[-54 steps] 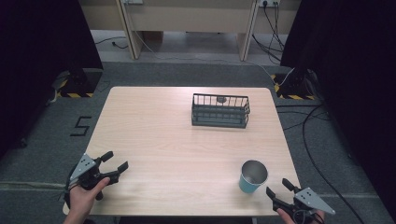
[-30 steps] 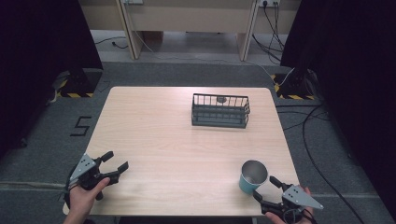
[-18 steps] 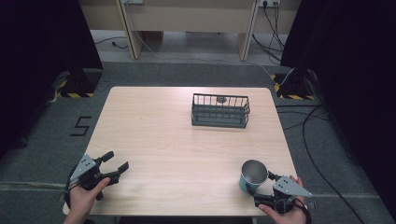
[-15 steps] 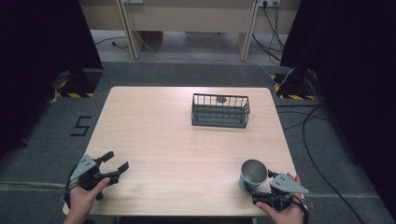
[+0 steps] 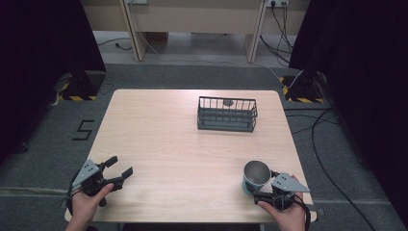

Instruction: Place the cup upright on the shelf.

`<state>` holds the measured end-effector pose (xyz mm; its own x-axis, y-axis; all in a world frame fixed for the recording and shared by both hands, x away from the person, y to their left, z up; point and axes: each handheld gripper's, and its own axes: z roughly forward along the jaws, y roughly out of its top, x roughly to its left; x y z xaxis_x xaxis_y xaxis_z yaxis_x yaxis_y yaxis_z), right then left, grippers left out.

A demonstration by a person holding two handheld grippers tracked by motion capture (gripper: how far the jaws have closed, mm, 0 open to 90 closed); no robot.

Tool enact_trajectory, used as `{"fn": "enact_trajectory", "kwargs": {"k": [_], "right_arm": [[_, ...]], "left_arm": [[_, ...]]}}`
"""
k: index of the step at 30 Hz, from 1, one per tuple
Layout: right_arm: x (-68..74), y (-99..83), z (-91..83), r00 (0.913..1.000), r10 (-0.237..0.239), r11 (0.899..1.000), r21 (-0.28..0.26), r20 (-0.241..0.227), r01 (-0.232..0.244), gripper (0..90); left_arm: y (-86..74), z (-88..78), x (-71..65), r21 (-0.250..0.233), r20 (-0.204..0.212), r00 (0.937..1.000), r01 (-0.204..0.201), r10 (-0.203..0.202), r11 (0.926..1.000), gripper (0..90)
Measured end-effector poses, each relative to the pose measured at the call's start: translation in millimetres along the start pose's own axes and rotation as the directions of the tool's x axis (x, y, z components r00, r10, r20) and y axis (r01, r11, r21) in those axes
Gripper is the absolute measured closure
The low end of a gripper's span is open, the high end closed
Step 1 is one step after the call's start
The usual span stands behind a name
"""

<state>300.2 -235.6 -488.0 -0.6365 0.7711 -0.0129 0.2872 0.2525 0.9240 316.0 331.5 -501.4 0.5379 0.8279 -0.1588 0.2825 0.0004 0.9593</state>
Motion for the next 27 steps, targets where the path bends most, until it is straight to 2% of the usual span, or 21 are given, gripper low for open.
{"fn": "enact_trajectory", "kwargs": {"k": [9,15,22,27], "right_arm": [[-3.2,11.5,0.9,0.9991,0.041,0.997,-0.071,0.006,-0.041,15.6],[-5.6,20.0,3.8,0.9986,0.037,0.995,-0.099,0.038,-0.033,15.6],[-9.0,32.4,8.0,0.9985,0.023,0.993,-0.12,0.05,-0.017,15.7],[-12.2,43.1,12.4,0.9979,0.035,0.99,-0.141,0.055,-0.027,15.6]], "left_arm": [[0.1,-0.1,-0.6,-0.002,0.004,1.0,0.001,-0.001,1.0,15.5],[0.2,0.0,-0.7,-0.002,0.005,1.0,0.001,-0.001,1.0,15.5],[0.1,-0.1,-0.7,-0.003,0.006,1.0,0.002,-0.002,1.0,15.5],[0.2,0.0,-0.8,-0.002,0.007,1.0,0.001,-0.001,1.0,15.5]]}}
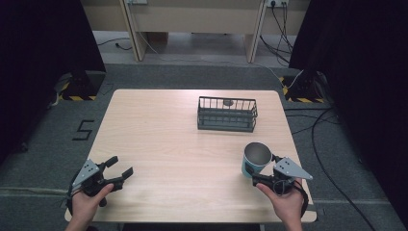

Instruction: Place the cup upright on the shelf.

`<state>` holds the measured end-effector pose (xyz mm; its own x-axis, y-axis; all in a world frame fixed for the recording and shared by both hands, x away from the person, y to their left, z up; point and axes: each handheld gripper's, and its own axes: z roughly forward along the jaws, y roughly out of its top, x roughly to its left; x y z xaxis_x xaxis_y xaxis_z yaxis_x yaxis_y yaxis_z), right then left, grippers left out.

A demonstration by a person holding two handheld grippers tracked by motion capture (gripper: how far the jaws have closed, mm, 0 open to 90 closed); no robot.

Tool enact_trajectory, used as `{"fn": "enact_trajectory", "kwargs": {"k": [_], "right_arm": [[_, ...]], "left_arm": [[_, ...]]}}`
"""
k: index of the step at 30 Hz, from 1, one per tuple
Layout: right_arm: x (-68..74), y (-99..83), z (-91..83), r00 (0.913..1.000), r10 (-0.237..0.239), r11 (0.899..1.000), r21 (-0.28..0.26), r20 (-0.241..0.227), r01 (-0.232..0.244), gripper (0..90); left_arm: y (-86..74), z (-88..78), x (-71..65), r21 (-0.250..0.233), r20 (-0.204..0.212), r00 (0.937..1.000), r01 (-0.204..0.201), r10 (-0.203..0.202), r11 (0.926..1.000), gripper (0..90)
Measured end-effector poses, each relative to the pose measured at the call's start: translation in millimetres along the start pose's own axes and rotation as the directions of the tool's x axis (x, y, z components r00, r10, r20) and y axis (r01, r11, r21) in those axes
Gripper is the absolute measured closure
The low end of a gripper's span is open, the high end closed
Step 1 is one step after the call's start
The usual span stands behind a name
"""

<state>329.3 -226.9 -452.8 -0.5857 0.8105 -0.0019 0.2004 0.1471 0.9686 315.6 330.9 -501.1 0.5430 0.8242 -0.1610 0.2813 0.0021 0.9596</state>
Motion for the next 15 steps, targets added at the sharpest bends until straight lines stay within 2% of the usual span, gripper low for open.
{"fn": "enact_trajectory", "kwargs": {"k": [5,15], "right_arm": [[-1.8,4.6,4.5,1.0,0.003,1.0,-0.011,0.004,-0.003,15.7],[-7.9,19.0,15.7,0.999,0.005,1.0,-0.027,0.045,-0.004,15.7]], "left_arm": [[0.0,0.0,0.1,0.0,0.0,1.0,0.001,-0.001,1.0,15.5],[-0.1,0.1,0.1,-0.001,0.0,1.0,0.002,-0.002,1.0,15.6]]}}
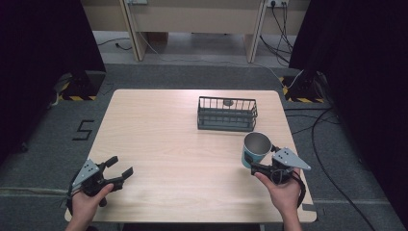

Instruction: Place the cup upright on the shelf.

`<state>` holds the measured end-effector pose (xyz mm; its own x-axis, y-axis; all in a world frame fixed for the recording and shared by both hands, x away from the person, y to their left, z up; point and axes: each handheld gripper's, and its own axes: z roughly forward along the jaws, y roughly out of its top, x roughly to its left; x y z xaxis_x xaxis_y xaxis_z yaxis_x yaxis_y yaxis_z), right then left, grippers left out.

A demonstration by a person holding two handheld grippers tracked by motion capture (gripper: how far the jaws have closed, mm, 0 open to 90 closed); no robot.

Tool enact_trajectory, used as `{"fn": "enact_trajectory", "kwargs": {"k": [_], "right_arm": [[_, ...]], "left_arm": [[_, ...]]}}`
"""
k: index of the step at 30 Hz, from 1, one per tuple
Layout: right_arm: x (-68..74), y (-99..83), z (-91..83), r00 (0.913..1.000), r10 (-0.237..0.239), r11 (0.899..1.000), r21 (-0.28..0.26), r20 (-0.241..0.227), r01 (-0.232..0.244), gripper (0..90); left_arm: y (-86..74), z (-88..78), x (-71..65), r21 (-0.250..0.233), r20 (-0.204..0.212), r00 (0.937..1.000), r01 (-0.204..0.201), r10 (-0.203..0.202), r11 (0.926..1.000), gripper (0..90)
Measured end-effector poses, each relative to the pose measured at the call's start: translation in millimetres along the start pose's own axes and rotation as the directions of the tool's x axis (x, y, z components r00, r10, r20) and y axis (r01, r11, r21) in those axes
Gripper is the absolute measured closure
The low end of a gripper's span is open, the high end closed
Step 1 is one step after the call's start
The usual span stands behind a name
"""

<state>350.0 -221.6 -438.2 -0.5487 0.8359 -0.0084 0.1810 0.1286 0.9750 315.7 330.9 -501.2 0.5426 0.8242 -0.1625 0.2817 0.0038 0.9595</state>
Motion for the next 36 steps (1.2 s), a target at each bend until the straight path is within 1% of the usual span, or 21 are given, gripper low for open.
{"fn": "enact_trajectory", "kwargs": {"k": [6,11,16,24,29,31,36], "right_arm": [[-2.5,6.2,5.3,0.9999,-0.003,1.0,-0.009,0.013,0.003,15.7],[-6.0,17.6,13.9,0.9992,-0.014,1.0,-0.022,0.037,0.015,15.7],[-9.0,25.8,21.6,0.9984,-0.011,0.999,-0.036,0.056,0.013,15.8],[-11.3,36.0,34.5,0.9973,-0.014,0.999,-0.036,0.072,0.017,15.8],[-11.9,45.2,46.1,0.9965,-0.018,0.999,-0.043,0.081,0.022,15.7],[-11.8,46.1,47.2,0.9964,-0.017,0.999,-0.043,0.083,0.021,15.7],[-14.8,51.4,56.3,0.9953,-0.013,0.999,-0.039,0.096,0.017,15.7]], "left_arm": [[0.0,0.0,0.1,0.0,0.0,1.0,0.0,0.0,1.0,15.6],[0.0,0.1,0.1,-0.001,0.001,1.0,0.001,-0.001,1.0,15.6],[0.0,0.1,0.1,-0.001,0.002,1.0,0.001,-0.001,1.0,15.6],[0.1,0.2,0.1,-0.001,0.003,1.0,0.002,-0.002,1.0,15.6],[0.1,0.3,-0.1,-0.001,0.005,1.0,0.001,-0.001,1.0,15.7],[0.2,0.2,-0.1,0.0,0.006,1.0,-0.002,0.002,1.0,15.6],[0.2,0.7,-0.7,0.001,0.01,0.9999,-0.002,0.002,1.0,15.7]]}}
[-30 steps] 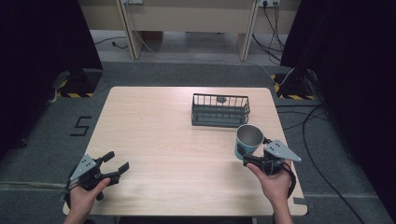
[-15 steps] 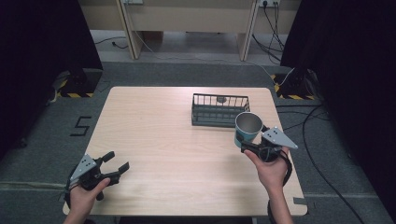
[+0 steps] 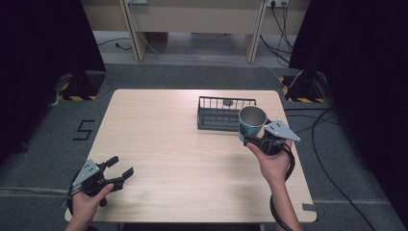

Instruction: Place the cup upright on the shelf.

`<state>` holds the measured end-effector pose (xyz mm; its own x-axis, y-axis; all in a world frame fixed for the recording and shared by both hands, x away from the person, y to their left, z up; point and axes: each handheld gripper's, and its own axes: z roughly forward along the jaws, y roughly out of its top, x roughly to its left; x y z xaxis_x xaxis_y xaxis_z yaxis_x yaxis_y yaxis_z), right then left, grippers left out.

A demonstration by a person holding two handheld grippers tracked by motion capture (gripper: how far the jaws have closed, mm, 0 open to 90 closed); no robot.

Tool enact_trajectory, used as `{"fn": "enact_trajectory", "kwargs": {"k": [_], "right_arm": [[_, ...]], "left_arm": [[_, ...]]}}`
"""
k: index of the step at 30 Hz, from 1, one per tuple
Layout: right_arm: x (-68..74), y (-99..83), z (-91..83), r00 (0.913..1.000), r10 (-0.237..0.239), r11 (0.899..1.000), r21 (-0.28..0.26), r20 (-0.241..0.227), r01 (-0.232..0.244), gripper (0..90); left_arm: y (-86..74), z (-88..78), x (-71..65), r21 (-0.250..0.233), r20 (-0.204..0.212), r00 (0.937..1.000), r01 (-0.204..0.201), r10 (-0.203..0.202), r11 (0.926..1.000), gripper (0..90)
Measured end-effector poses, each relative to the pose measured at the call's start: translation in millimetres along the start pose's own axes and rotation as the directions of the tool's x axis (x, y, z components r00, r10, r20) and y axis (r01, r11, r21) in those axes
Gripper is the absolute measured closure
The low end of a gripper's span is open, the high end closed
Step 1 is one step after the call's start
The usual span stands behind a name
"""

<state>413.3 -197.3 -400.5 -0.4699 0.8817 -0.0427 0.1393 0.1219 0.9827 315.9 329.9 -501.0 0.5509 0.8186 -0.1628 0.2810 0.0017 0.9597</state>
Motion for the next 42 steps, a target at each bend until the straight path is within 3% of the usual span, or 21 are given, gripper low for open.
{"fn": "enact_trajectory", "kwargs": {"k": [42], "right_arm": [[-11.3,31.7,58.3,0.9967,0.031,0.999,0.009,0.075,-0.031,15.7]], "left_arm": [[-0.1,0.7,-0.6,0.0,0.004,1.0,0.004,-0.004,1.0,15.8]]}}
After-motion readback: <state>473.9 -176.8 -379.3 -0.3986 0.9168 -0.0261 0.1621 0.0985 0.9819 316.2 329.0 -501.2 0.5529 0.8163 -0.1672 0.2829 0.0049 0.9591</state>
